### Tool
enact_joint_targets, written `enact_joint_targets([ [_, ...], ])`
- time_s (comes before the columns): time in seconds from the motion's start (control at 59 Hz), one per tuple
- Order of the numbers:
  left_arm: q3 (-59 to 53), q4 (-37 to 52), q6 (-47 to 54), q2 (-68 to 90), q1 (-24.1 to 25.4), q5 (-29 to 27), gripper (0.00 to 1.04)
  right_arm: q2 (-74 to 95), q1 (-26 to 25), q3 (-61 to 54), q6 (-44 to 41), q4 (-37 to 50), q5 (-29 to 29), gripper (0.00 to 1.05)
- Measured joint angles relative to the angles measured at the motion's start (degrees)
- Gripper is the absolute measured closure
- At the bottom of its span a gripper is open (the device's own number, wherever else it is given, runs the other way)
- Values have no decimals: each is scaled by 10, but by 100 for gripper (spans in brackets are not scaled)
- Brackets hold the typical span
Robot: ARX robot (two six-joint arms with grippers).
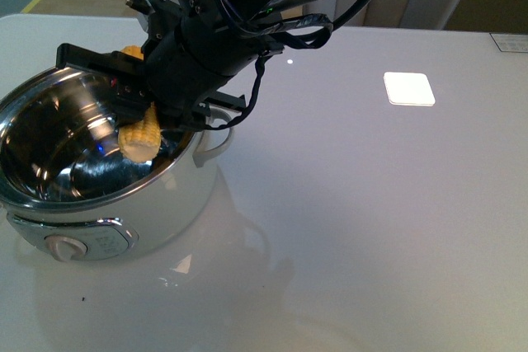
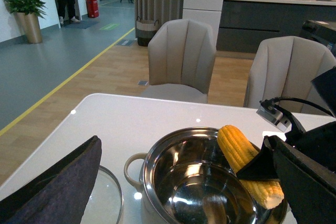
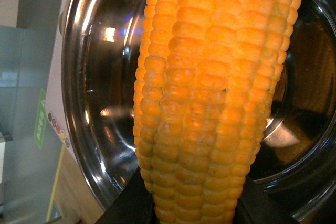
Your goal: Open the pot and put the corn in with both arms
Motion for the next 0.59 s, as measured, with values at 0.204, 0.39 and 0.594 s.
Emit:
enact_joint_targets([
  [0.204, 0, 0, 0, 0, 0, 0, 7, 2, 5, -4, -17, -10, 7, 54],
  [0.39, 0, 0, 0, 0, 0, 0, 7, -4, 7, -9, -18, -1, 5, 25],
  [0.594, 0, 0, 0, 0, 0, 0, 7, -29, -3, -45, 5, 48, 8, 9],
])
